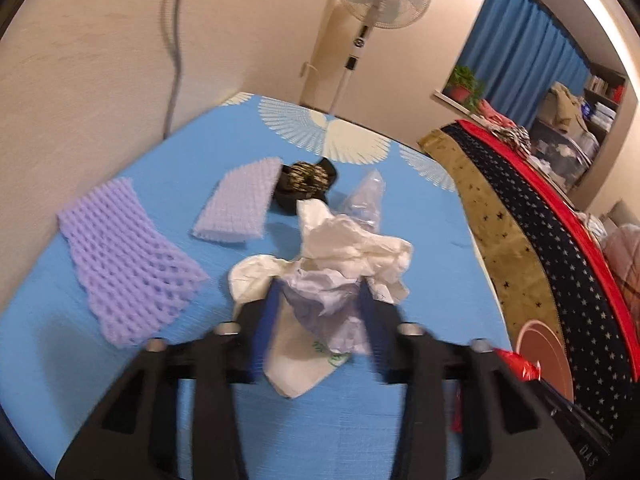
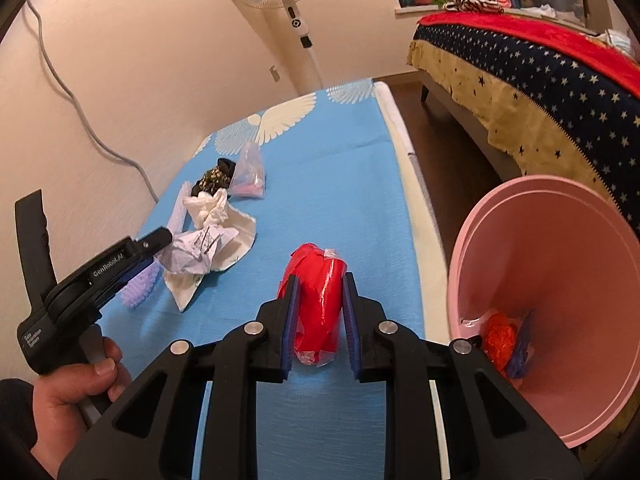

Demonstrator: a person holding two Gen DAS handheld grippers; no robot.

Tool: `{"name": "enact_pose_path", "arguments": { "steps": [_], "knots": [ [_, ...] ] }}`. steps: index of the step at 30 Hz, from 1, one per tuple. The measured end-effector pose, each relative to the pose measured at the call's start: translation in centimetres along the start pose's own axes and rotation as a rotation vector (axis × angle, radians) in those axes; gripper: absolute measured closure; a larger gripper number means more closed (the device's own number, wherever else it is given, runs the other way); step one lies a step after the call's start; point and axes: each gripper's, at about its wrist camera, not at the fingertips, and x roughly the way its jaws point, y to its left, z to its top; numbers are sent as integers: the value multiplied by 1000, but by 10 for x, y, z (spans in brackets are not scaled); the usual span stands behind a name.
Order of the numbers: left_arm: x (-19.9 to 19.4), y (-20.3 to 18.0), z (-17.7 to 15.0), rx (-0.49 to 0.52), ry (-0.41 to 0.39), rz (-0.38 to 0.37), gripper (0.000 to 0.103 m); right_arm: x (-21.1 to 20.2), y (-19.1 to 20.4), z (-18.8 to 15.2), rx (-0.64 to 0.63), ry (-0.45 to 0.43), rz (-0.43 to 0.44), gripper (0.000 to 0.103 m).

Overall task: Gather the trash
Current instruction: 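Grasp the red bag with the right tool while the left tool reaches the white paper, then grasp the crumpled white paper with the left tool while the right tool holds the red bag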

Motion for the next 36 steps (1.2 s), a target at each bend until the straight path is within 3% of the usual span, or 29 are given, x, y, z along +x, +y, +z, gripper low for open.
{"name": "enact_pose_path", "arguments": {
  "steps": [3,11,36],
  "knots": [
    [-7,-8,-3,48,-18,8,80,-5,2,0,1,-9,-7,81],
    [-44,-20,-1,120,-95,16,81,-30,4,0,-9,-53,-23,81],
    [-99,-40,-33,217,-115,-34,81,-102,-5,-2,-2,-193,-79,81]
  ]
}}
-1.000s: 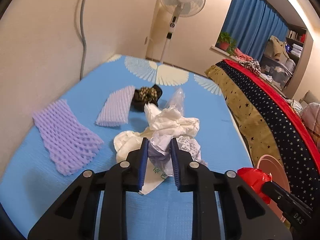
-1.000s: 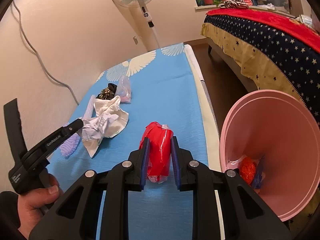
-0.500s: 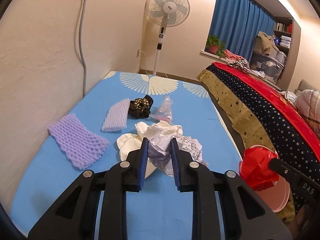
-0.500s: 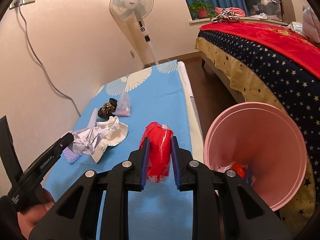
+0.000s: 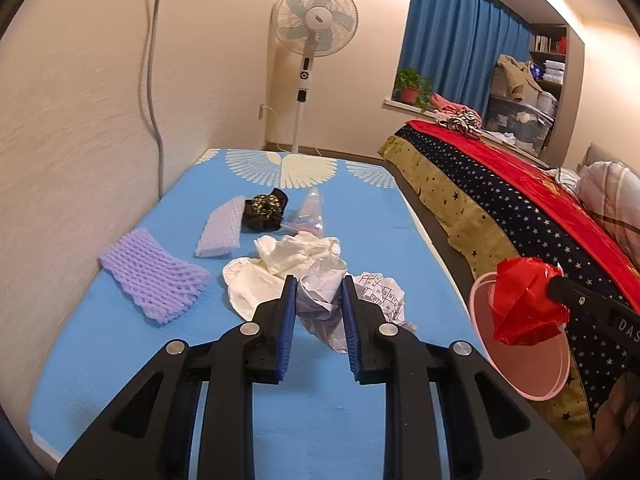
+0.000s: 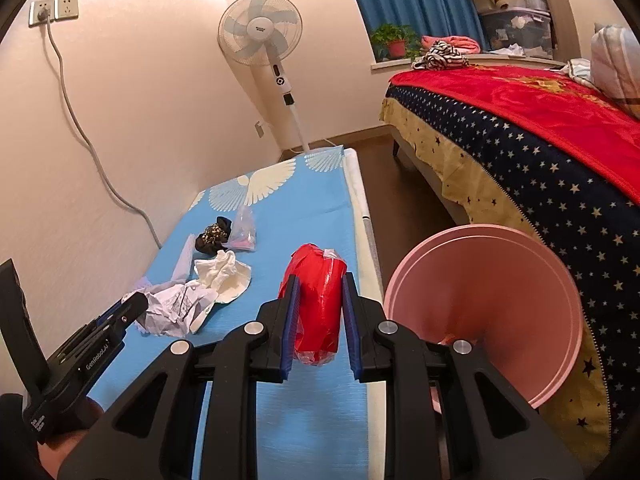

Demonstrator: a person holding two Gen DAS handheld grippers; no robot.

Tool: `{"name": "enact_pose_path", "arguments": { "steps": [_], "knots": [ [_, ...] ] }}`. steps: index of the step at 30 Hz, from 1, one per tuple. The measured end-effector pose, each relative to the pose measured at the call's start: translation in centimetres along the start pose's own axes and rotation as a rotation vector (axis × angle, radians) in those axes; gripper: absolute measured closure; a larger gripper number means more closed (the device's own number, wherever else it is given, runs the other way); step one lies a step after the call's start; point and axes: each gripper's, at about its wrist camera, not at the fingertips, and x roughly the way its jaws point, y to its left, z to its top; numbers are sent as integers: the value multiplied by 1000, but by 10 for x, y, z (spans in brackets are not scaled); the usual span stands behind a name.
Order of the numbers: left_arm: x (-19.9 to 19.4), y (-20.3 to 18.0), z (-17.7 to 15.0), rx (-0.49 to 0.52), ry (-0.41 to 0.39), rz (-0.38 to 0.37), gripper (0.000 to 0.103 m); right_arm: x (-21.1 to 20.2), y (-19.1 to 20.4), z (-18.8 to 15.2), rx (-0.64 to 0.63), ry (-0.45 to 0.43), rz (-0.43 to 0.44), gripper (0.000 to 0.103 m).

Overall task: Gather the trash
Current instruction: 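Grasp the crumpled white paper with the left tool while the right tool holds the red bag, then carry the red bag and white paper over the pink bin with both tools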

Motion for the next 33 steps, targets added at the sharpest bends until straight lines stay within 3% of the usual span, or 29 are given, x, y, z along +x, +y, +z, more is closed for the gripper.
{"name": "enact_pose_path", "arguments": {
  "steps": [17,33],
  "knots": [
    [5,-26,-4,41,-10,-55,81,-12,-23,12,30,-59,-77,81],
    [21,-61,-6,71,-11,-126,81,-20,-70,22,112,-108,-197,81]
  ]
}}
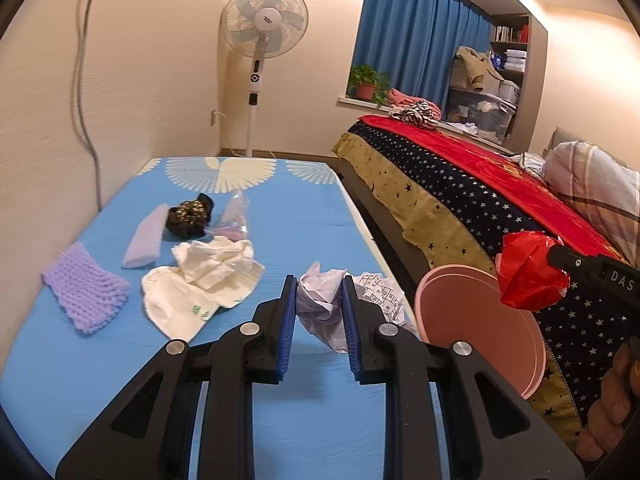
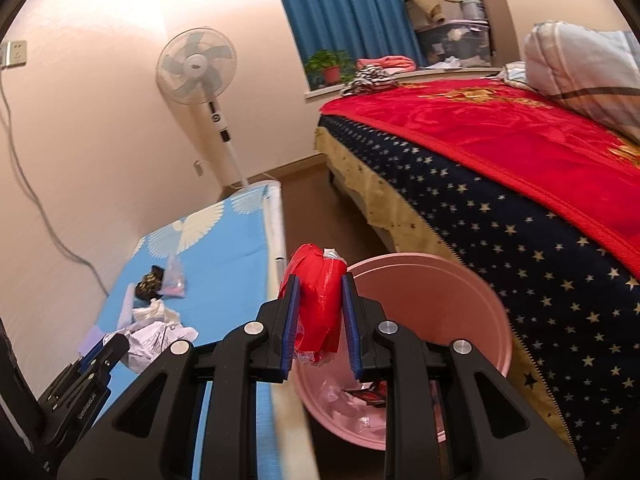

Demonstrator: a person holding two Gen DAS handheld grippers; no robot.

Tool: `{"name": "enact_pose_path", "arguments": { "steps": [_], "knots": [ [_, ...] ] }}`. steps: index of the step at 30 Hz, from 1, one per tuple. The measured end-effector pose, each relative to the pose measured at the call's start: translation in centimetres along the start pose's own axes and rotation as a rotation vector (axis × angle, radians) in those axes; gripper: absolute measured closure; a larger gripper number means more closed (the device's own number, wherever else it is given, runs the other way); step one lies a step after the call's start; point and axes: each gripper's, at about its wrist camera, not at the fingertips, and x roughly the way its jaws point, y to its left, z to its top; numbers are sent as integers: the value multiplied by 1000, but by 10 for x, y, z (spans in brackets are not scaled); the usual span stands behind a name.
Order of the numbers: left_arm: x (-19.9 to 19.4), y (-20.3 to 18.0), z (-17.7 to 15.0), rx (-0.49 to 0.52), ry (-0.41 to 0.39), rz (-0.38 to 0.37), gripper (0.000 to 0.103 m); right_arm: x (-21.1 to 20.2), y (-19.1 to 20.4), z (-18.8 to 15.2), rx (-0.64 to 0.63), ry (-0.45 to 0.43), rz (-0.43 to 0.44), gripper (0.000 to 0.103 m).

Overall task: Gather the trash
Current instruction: 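Carry the red bag and white paper over the pink bin with both tools, then open both tools to drop the red bag and white paper into the bin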

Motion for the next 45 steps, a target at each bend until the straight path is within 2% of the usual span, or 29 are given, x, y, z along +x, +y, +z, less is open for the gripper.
{"name": "enact_pose_path", "arguments": {
  "steps": [22,45],
  "knots": [
    [28,-61,-6,63,22,-107,81,-4,-43,12,43,-46,-129,81],
    [55,-111,-18,127,73,-213,81,7,-62,14,67,-40,-201,81]
  ]
}}
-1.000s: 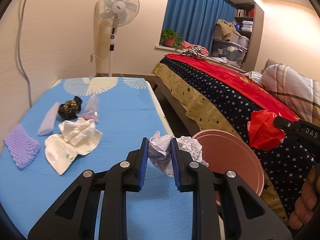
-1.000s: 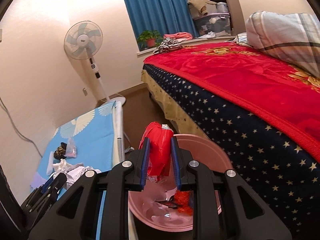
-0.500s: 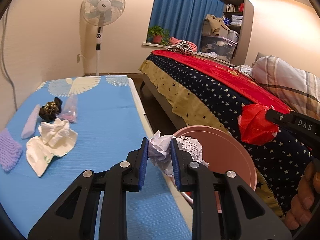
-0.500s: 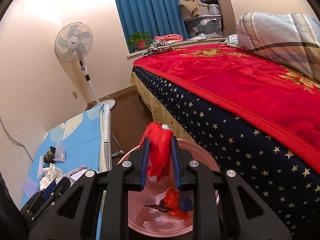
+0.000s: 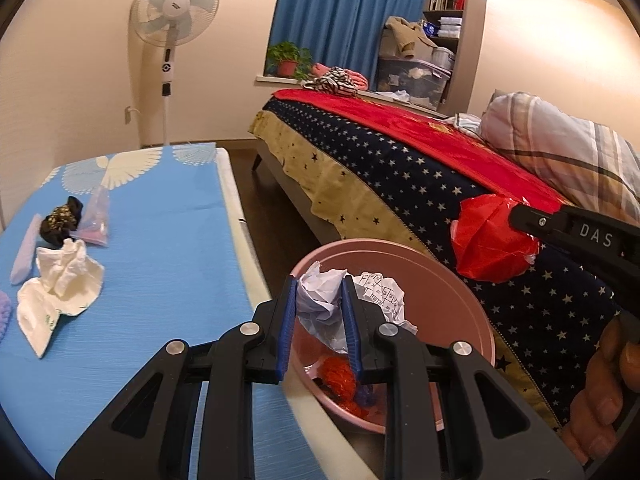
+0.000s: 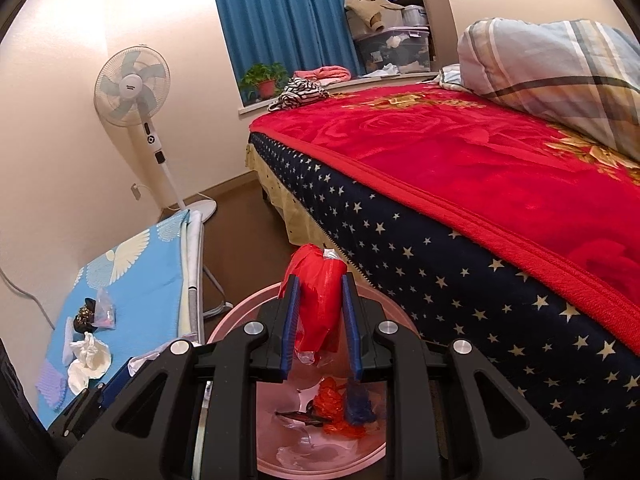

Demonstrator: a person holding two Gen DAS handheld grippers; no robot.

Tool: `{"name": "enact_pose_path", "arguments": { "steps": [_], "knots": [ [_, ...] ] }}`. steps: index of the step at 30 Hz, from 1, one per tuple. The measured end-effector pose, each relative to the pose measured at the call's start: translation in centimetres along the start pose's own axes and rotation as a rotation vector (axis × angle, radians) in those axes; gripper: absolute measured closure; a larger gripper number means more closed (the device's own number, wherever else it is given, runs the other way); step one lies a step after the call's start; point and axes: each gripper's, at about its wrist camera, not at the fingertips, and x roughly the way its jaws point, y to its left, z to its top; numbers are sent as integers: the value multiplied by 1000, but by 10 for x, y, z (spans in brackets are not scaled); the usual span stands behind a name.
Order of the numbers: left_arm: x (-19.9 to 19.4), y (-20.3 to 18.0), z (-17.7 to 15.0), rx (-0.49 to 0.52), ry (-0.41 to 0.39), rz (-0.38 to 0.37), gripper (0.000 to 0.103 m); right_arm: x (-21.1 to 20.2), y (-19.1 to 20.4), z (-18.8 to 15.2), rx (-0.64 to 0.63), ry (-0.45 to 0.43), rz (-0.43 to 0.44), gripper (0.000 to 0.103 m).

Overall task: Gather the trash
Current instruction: 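Open both tools to drop the red bag and white paper into the bin, then move both tools back over the trash on the mattress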

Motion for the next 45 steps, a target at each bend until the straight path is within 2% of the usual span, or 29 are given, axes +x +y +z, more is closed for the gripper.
{"name": "enact_pose_path", "arguments": {
  "steps": [10,11,12,14,15,20,23,30,34,42,45],
  "knots": [
    [7,-10,-1,13,22,-24,78,4,-3,1,-2,15,-18,78],
    [8,-10,0,14,26,-27,68,4,-3,1,-2,17,-23,78],
    [9,-10,-1,17,37,-24,52,5,-3,1,-1,24,-31,69],
    [7,-9,-2,21,36,-12,50,6,-5,0,10,31,-43,52],
    [7,-7,-3,20,39,-5,50,7,-5,-1,11,35,-44,52],
    [-4,5,-3,5,33,21,51,6,-2,-5,-3,46,-24,52],
    [-14,11,-2,8,18,38,57,3,3,-7,-18,48,-6,52],
    [-36,28,-2,-3,-4,75,62,-2,16,-14,-47,60,27,54],
    [-48,41,-2,-13,-18,104,64,-8,29,-16,-65,48,52,58],
    [-63,67,-4,-42,-44,170,70,-12,58,-22,-84,48,133,75],
    [-65,78,-6,-62,-44,195,70,-11,70,-25,-92,47,167,77]
  ]
}}
